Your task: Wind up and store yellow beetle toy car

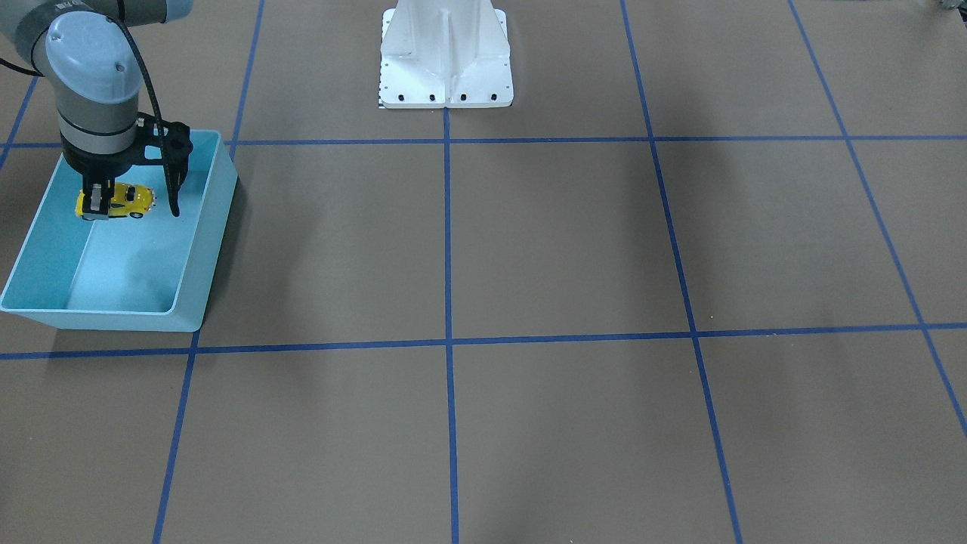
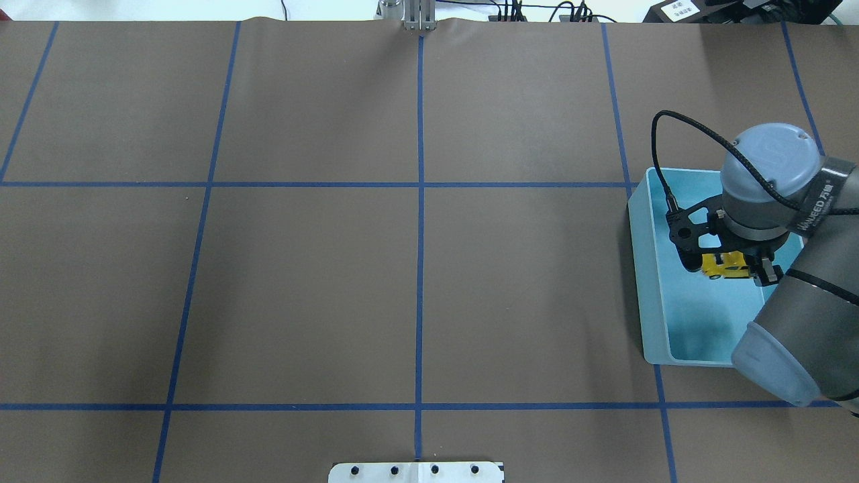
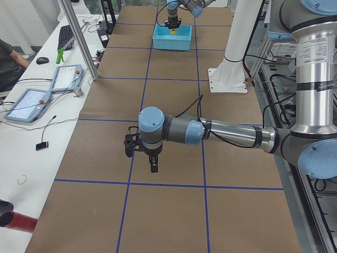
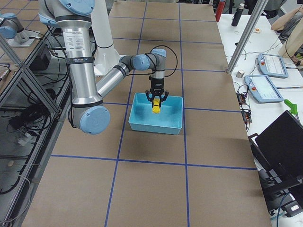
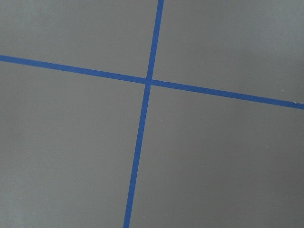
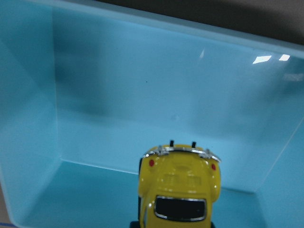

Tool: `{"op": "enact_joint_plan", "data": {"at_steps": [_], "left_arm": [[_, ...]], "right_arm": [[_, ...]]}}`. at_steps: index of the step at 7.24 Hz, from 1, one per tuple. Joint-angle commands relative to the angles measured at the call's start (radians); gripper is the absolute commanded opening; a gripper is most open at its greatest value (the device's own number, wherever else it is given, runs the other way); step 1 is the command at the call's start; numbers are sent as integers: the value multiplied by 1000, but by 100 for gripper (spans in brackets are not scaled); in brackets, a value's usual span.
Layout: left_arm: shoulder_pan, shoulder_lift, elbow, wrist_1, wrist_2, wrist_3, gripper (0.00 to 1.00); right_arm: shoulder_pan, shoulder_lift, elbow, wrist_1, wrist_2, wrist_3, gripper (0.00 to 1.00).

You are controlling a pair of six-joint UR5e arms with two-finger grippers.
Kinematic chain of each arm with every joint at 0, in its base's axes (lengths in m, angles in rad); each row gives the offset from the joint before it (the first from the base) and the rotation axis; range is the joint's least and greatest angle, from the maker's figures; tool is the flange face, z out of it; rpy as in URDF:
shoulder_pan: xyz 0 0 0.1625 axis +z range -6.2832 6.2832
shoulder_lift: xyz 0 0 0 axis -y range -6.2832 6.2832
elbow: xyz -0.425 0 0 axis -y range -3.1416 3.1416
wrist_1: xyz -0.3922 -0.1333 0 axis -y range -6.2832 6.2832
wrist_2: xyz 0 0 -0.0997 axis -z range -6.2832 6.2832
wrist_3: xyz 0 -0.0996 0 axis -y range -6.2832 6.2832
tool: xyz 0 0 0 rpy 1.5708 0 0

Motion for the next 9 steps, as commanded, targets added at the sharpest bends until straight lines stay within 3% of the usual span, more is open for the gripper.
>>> {"op": "enact_joint_plan", "data": {"at_steps": [1, 2, 3, 4, 7, 9], "left_arm": [[1, 0, 1, 0, 0, 0, 100], [-1, 0, 1, 0, 0, 0, 100], [-1, 0, 1, 0, 0, 1, 100], [-1, 0, 1, 0, 0, 0, 100], [-1, 0, 1, 0, 0, 0, 100], [-1, 0, 1, 0, 0, -2, 100]], "right_arm": [[0, 38, -58, 1, 9, 7, 83], [3, 38, -58, 1, 16, 9, 98], [38, 38, -57, 0, 40, 10, 99], [128, 38, -58, -3, 119, 9, 99], [527, 37, -167, -8, 279, 12, 99], [739, 29, -239, -3, 287, 30, 99]]}}
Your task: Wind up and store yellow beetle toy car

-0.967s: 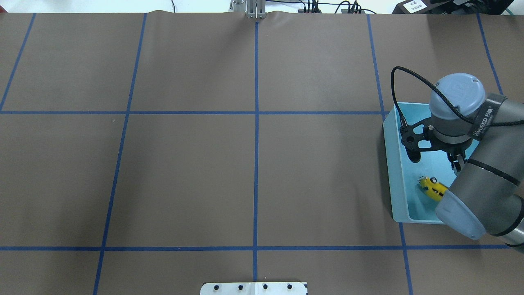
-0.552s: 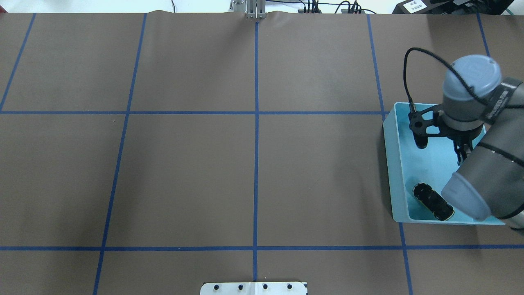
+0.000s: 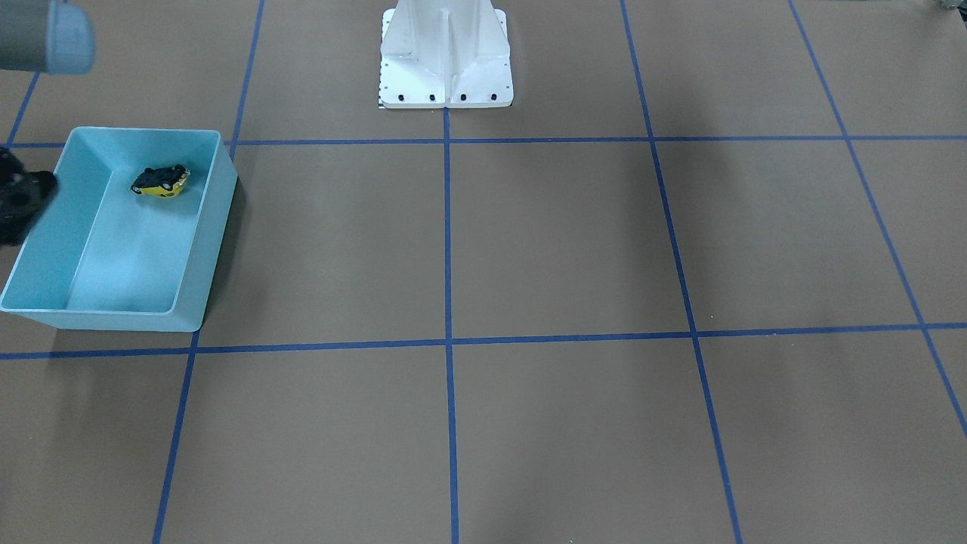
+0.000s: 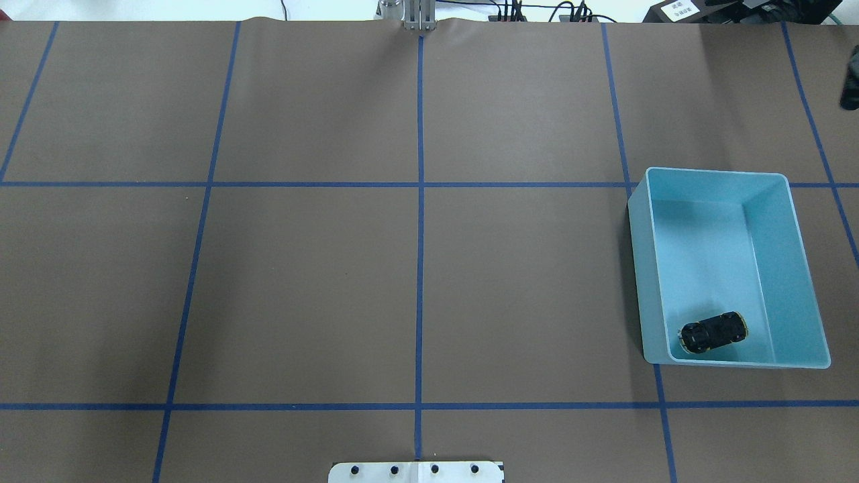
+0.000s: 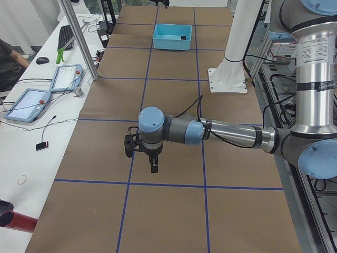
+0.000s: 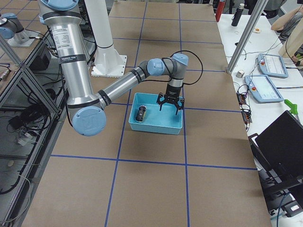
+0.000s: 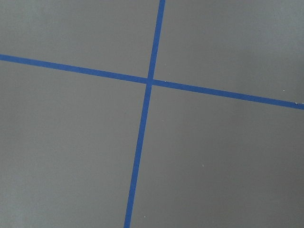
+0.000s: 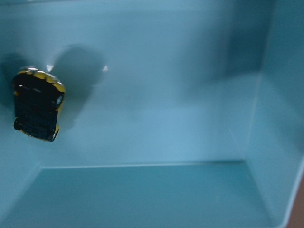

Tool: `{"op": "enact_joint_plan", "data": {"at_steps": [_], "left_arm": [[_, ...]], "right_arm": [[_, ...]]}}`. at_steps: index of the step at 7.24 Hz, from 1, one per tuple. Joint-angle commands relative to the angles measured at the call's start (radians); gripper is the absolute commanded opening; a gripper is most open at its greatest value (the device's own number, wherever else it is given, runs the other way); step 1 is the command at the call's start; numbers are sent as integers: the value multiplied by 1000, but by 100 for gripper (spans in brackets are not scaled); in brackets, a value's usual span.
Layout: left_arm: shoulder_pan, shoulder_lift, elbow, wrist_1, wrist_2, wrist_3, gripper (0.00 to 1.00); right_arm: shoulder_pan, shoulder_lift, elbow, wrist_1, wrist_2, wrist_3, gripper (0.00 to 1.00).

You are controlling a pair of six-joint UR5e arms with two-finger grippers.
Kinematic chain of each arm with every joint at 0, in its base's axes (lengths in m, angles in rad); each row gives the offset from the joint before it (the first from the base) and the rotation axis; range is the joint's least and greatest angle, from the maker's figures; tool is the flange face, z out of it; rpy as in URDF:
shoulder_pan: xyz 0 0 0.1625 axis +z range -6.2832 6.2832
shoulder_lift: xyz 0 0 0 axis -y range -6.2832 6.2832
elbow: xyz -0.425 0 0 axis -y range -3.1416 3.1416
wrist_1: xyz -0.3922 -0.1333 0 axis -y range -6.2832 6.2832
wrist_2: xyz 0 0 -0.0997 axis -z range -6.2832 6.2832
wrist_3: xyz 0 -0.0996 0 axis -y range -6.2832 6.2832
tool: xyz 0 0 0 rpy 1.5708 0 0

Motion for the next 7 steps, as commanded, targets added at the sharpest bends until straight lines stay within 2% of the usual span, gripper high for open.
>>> {"op": "enact_joint_plan", "data": {"at_steps": [1, 3, 4, 5, 6, 7], "left_arm": [[0, 0, 0, 0, 0, -1, 100], [0, 2, -2, 0, 0, 1, 100], [0, 0, 0, 0, 2, -1, 100], [0, 2, 0, 0, 2, -1, 100], [0, 0, -2, 0, 2, -1, 100], [0, 2, 0, 0, 2, 1, 100]], "right_arm": [[194, -12, -73, 4, 16, 109, 99], [244, -62, -93, 5, 117, 665, 99], [246, -73, -101, 8, 201, 905, 99], [246, -82, -131, 99, 214, 958, 99], [246, -129, -215, 298, 219, 966, 99], [246, -145, -234, 383, 220, 992, 99]]}}
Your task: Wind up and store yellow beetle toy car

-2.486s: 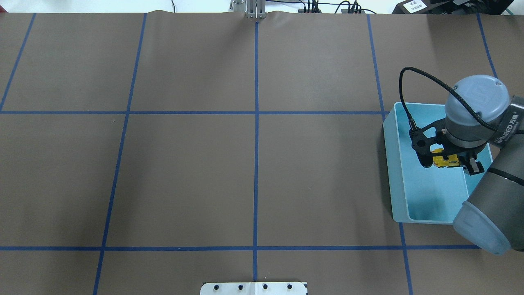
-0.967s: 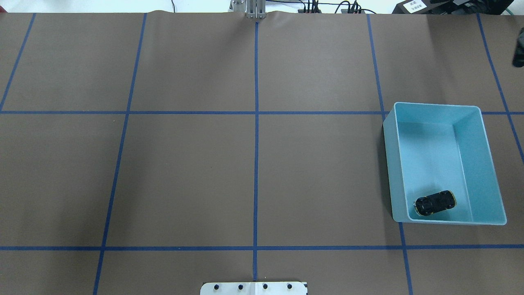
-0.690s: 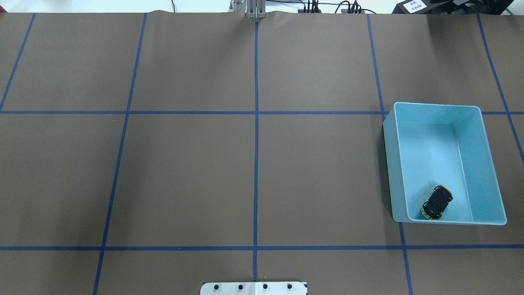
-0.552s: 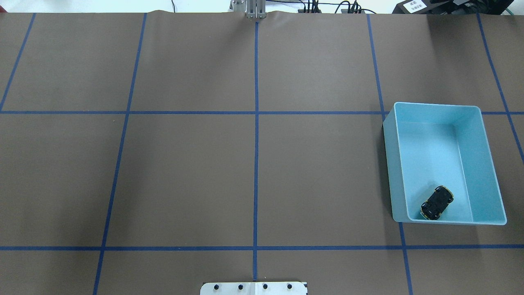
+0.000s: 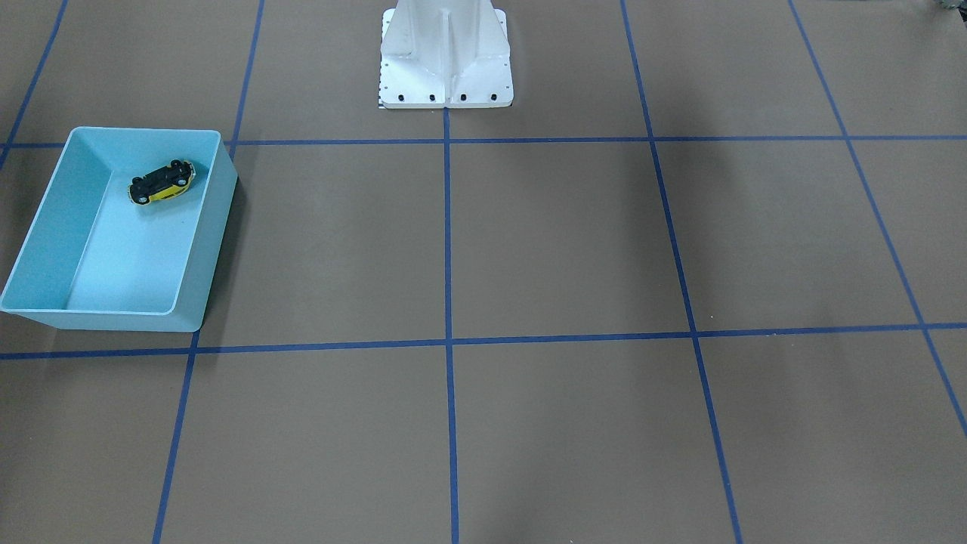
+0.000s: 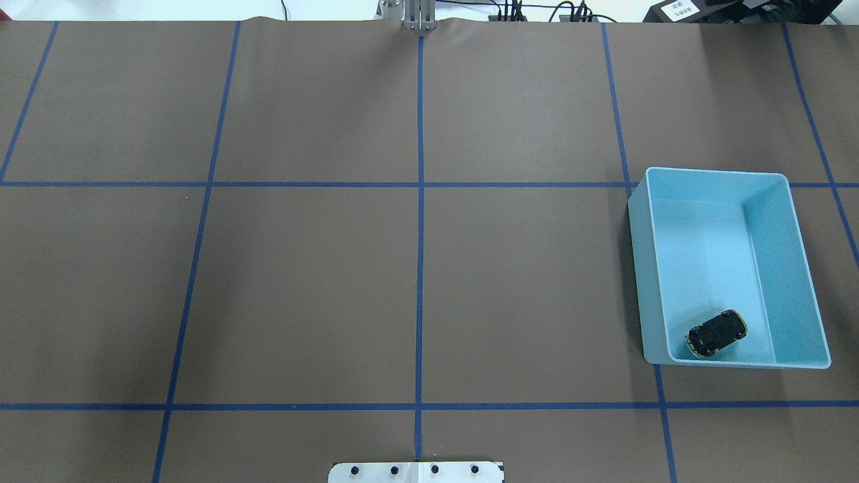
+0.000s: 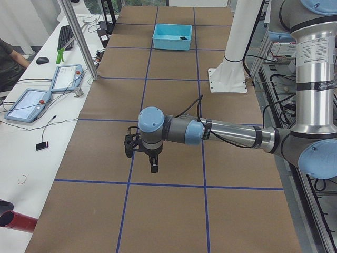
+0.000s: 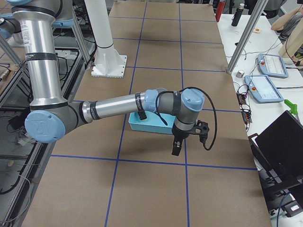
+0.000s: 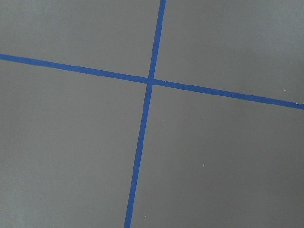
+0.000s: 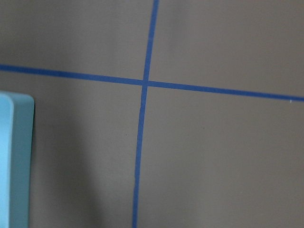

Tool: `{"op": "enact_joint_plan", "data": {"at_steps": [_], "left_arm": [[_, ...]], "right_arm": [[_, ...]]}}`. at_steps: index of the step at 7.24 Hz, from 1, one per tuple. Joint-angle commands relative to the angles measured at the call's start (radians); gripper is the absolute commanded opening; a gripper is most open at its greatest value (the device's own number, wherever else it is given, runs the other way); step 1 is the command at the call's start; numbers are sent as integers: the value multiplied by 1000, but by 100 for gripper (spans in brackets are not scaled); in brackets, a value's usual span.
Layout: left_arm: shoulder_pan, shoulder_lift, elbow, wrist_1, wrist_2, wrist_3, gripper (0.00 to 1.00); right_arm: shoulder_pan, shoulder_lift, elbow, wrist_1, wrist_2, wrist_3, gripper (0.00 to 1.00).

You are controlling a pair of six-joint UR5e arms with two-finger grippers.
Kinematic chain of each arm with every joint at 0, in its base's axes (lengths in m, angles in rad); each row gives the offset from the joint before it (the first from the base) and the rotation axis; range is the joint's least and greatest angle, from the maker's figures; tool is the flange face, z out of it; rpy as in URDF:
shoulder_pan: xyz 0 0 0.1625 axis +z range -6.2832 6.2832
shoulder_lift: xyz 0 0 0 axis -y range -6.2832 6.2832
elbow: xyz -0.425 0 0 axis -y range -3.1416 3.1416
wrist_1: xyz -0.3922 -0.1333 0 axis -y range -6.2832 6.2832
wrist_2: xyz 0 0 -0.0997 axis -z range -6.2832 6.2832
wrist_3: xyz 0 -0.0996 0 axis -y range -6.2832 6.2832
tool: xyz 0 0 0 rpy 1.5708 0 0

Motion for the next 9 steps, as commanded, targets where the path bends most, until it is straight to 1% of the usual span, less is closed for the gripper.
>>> {"op": "enact_joint_plan", "data": {"at_steps": [1, 9], "left_arm": [[0, 1, -1, 0, 0, 0, 100], [0, 1, 1, 0, 0, 0, 100]], "right_arm": [[1, -58, -28, 155, 14, 81, 99], [1, -87, -37, 157, 25, 51, 99]]}}
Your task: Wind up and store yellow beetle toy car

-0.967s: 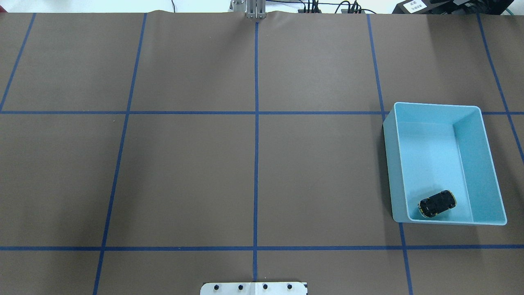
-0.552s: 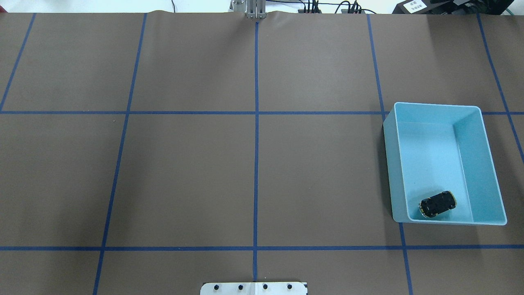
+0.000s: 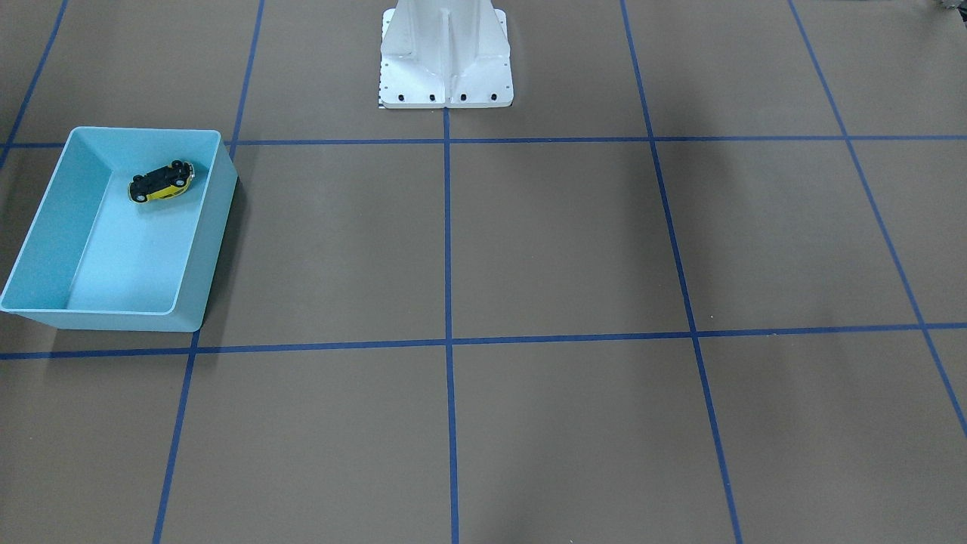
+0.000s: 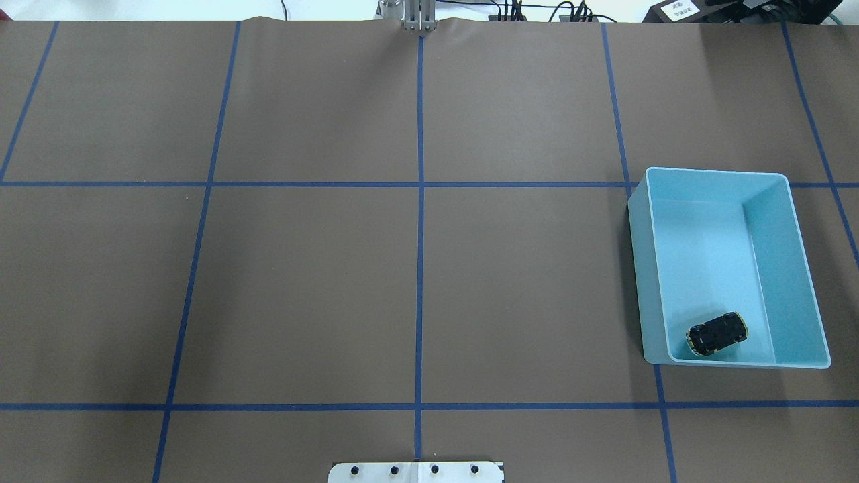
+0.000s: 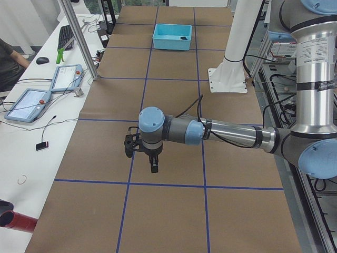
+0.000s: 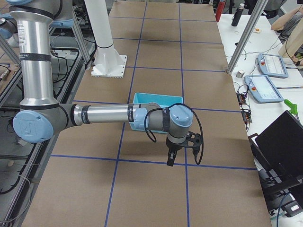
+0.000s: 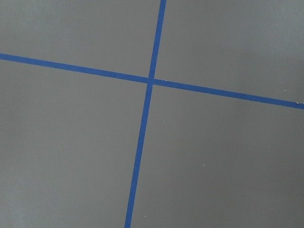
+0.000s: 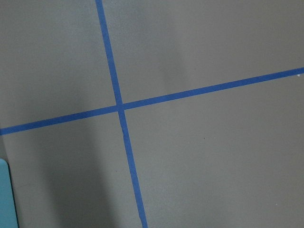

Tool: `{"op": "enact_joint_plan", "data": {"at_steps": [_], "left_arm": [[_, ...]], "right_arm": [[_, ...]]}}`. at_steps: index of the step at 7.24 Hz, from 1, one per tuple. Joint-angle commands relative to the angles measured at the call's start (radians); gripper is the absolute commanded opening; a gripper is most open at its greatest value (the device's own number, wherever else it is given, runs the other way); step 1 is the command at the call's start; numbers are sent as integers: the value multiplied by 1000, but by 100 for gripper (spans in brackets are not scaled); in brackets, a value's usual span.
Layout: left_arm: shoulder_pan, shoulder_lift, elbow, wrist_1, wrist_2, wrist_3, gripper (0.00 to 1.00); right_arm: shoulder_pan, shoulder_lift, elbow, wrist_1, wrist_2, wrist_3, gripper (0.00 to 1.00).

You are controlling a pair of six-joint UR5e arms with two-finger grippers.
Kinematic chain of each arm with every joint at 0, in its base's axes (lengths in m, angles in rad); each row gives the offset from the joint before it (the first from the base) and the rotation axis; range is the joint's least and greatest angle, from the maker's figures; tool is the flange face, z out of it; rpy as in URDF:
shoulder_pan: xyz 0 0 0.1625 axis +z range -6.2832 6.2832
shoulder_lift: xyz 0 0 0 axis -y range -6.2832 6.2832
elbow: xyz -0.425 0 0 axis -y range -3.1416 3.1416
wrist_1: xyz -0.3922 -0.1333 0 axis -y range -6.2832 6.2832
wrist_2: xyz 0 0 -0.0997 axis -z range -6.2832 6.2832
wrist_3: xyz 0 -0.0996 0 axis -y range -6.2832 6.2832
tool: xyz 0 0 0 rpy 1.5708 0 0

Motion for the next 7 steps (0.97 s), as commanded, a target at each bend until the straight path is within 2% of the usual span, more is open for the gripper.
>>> {"op": "enact_joint_plan", "data": {"at_steps": [1, 7], "left_arm": [[0, 0, 0, 0, 0, 0, 100], [0, 0, 0, 0, 0, 0, 100]], "right_arm": [[0, -4, -3, 0, -3, -5, 99], [0, -17, 29, 0, 2, -10, 99]]}}
